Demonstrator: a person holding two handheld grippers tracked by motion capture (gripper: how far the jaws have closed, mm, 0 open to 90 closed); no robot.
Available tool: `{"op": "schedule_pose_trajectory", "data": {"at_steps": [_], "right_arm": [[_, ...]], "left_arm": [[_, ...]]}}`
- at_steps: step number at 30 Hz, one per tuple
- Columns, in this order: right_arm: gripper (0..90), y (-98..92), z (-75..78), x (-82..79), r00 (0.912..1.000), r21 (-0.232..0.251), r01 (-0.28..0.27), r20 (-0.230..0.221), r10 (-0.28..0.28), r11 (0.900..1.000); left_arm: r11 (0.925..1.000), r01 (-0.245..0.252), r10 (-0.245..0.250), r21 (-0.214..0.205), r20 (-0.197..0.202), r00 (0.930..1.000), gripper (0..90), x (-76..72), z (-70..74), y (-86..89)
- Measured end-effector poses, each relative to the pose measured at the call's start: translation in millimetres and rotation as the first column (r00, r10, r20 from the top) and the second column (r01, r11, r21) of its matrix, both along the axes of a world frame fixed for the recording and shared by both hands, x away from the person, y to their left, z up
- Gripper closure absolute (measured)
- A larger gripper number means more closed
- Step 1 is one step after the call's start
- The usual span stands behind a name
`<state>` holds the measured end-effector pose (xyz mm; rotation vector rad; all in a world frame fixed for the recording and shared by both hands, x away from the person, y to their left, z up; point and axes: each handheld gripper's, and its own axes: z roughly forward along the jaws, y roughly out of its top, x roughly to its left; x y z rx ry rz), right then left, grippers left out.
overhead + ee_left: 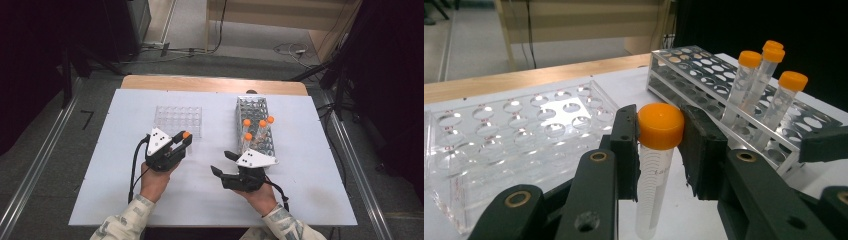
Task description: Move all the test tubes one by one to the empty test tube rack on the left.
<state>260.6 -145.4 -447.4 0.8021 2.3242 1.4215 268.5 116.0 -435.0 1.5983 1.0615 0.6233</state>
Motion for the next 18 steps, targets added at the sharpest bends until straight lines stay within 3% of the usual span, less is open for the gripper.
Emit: {"op": "schedule_pose_trajectory", "data": {"at_steps": [18], "right_arm": [[30.8,-34.5,5.2,-10.8,0.9994,0.019,0.035,0.007,-0.035,0.9992]], "left_arm": [[0.9996,-0.030,0.030,-0.004,0.026,0.9992,70.8,22.6,19.6,-1.4]]}}
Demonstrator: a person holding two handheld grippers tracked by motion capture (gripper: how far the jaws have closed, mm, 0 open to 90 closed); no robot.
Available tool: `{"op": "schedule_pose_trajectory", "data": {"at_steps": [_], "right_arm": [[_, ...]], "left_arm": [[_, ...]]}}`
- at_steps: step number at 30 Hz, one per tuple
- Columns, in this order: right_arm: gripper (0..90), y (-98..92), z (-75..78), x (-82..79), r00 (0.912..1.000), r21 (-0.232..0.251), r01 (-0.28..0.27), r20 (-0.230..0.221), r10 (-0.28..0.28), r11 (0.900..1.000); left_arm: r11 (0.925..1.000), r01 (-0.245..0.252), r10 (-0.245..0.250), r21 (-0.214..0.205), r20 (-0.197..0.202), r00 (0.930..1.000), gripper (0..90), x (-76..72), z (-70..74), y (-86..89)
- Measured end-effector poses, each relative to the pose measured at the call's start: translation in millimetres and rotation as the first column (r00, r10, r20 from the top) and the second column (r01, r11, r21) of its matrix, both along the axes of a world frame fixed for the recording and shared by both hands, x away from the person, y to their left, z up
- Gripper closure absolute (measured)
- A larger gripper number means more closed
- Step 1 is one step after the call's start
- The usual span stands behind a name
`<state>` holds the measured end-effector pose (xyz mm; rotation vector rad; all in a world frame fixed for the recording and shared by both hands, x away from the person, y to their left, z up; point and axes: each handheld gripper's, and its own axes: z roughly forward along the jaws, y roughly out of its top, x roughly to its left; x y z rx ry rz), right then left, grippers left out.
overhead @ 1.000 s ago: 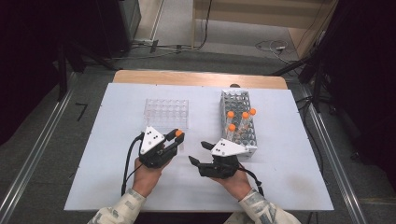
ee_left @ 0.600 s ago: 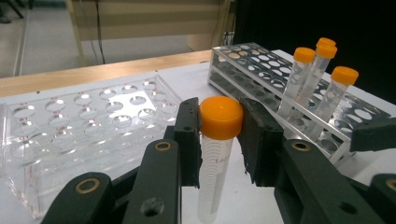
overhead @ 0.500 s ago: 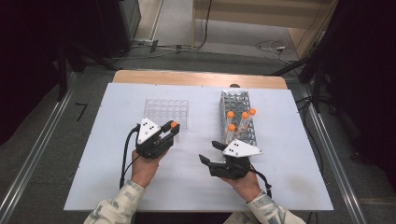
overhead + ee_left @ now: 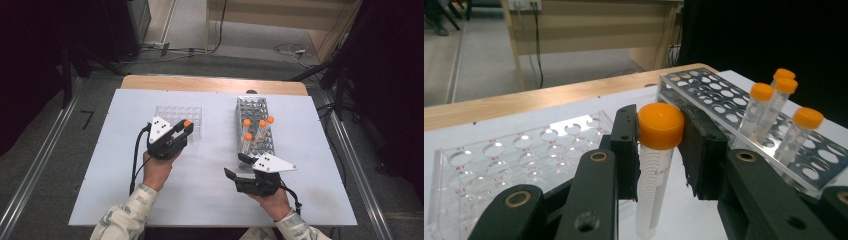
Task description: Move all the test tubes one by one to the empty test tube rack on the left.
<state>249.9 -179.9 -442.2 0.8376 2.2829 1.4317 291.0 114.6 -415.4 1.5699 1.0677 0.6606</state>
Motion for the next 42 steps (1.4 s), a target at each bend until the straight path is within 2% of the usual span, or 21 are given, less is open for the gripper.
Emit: {"op": "schedule_pose_trajectory", "data": {"at_steps": [12,22,29,39,42], "right_arm": [[30.9,-13.7,1.0,-7.6,0.9999,0.005,0.008,0.008,-0.008,1.0000],[30.8,-14.7,0.8,-7.4,0.9999,0.009,0.012,0.003,-0.012,0.9999],[30.8,-14.9,1.2,-7.4,0.9999,0.013,0.013,0.004,-0.013,0.9998],[30.9,-16.0,1.8,-7.0,0.9999,0.019,0.015,0.003,-0.015,0.9997],[30.8,-15.9,1.8,-7.0,0.9999,0.018,0.014,0.005,-0.014,0.9997]], "left_arm": [[0.9992,-0.037,0.038,-0.017,0.012,0.9992,70.8,20.6,11.7,4.3],[0.9978,-0.058,0.059,-0.032,0.020,0.9981,70.9,35.1,18.6,8.4],[0.9964,-0.084,0.084,-0.004,0.038,0.9957,70.8,45.3,22.5,5.5],[0.9946,-0.103,0.103,0.003,0.027,0.9943,70.8,56.6,14.2,0.5],[0.9937,-0.109,0.108,0.029,0.018,0.9940,70.8,58.1,11.7,-1.1]]}}
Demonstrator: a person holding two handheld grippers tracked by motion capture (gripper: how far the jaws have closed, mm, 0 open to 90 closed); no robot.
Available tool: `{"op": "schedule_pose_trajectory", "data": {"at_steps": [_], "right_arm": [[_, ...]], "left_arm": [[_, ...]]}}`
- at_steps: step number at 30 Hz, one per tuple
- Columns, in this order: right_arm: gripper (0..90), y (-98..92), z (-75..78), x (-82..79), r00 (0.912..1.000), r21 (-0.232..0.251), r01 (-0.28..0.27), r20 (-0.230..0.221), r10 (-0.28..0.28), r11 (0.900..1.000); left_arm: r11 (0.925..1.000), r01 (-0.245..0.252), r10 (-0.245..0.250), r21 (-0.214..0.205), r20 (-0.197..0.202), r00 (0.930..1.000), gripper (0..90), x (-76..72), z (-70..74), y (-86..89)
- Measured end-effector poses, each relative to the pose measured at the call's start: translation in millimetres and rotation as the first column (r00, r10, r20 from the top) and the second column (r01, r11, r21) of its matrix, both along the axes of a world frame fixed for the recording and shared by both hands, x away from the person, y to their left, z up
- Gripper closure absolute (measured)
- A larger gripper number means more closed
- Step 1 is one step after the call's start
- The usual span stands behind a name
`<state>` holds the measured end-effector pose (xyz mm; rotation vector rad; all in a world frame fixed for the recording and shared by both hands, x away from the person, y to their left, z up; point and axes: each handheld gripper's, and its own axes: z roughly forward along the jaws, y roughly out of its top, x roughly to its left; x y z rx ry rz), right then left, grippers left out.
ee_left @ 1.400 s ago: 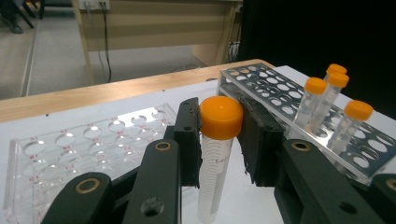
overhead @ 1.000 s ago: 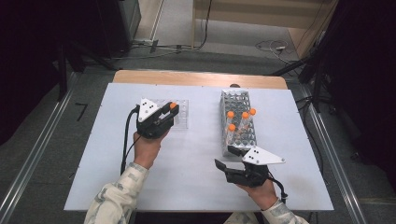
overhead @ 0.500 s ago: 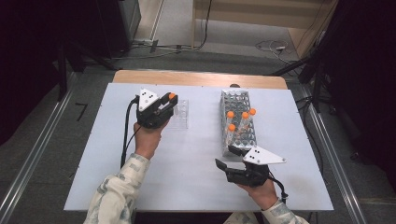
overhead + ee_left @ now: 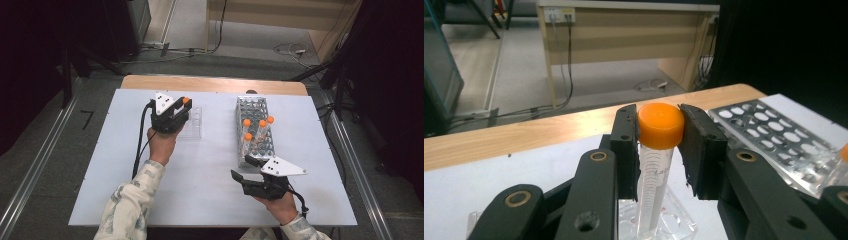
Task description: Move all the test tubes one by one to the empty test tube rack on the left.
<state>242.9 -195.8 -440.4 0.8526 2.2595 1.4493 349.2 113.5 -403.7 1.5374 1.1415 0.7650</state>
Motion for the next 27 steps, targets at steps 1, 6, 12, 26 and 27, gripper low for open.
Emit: {"op": "schedule_pose_trajectory", "data": {"at_steps": [1,6,12,26,27], "right_arm": [[30.9,0.0,0.0,0.0,1.0000,0.000,0.000,-0.001,0.000,1.0000],[30.9,0.1,0.2,-0.2,1.0000,0.001,0.000,0.000,0.000,1.0000],[30.8,-0.3,0.8,-0.6,1.0000,0.000,0.001,0.003,-0.001,1.0000],[30.9,0.1,0.2,-0.4,1.0000,0.001,0.001,-0.001,-0.001,1.0000],[30.8,0.1,0.2,-0.4,1.0000,0.001,0.000,0.000,0.000,1.0000]], "left_arm": [[1.0000,-0.002,0.002,0.006,-0.008,1.0000,70.8,0.4,-0.8,0.0],[0.9998,-0.006,0.006,0.019,-0.032,0.9995,70.7,3.4,-6.8,-1.7],[0.9994,-0.010,0.012,0.034,-0.066,0.9977,70.6,7.6,-22.9,-5.4],[0.9997,-0.002,0.005,0.025,-0.097,0.9953,64.5,8.8,-29.2,-6.3],[0.9996,0.000,0.002,0.029,-0.098,0.9952,64.3,8.9,-29.6,-6.5]]}}
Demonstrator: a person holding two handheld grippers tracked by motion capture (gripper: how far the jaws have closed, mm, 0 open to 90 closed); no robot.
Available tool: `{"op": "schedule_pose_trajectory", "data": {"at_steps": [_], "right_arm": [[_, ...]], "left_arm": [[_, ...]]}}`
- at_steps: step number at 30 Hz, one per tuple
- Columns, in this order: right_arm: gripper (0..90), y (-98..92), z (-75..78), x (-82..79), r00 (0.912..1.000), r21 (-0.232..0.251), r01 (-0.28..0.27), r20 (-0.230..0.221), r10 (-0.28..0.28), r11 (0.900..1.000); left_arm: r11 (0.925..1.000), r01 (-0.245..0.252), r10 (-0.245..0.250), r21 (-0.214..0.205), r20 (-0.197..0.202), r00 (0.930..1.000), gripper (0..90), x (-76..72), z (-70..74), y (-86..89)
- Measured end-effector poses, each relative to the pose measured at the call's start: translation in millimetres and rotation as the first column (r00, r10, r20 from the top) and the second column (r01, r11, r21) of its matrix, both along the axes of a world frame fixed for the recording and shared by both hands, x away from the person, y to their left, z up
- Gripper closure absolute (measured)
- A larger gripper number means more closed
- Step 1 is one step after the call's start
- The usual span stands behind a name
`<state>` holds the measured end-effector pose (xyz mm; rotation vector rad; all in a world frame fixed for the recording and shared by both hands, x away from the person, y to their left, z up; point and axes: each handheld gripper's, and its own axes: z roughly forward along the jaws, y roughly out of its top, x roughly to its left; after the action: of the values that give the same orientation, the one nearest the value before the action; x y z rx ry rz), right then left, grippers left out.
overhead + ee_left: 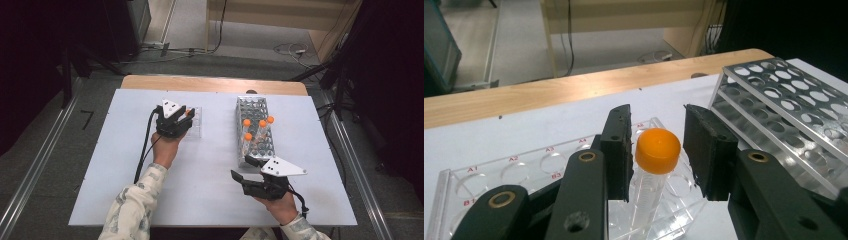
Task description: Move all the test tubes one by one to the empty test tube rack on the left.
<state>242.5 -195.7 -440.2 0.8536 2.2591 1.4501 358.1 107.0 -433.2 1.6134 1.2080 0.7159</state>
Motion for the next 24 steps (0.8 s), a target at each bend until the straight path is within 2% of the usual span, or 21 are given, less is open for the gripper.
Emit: {"op": "schedule_pose_trajectory", "data": {"at_steps": [8,9,11,16,21,24], "right_arm": [[30.9,-3.2,1.2,1.3,0.9999,0.006,0.015,0.006,-0.015,0.9999],[30.9,-4.0,1.4,1.7,0.9998,0.008,0.020,0.007,-0.020,0.9998],[30.9,-5.7,2.0,2.5,0.9995,0.012,0.030,0.006,-0.030,0.9995],[30.9,-9.9,3.5,5.0,0.9982,0.013,0.055,0.021,-0.055,0.9984],[30.9,-12.4,2.1,9.1,0.9963,0.007,0.080,0.028,-0.081,0.9967],[31.0,-13.2,1.2,11.1,0.9952,0.004,0.092,0.033,-0.092,0.9957]], "left_arm": [[0.9998,0.017,-0.017,-0.011,-0.002,0.9999,54.3,-3.5,1.6,-0.8],[0.9995,0.013,-0.012,-0.029,0.013,0.9998,50.5,-7.8,2.6,-0.8],[0.9981,0.020,-0.019,-0.058,0.017,0.9997,48.6,-11.9,3.0,0.3],[0.9975,0.009,-0.007,-0.069,0.034,0.9994,36.0,-29.0,3.2,4.8],[0.9974,0.004,0.000,-0.072,0.045,0.9990,31.1,-49.0,-0.2,10.9],[0.9975,0.002,0.001,-0.071,0.039,0.9992,28.1,-54.1,-2.6,12.2]]}}
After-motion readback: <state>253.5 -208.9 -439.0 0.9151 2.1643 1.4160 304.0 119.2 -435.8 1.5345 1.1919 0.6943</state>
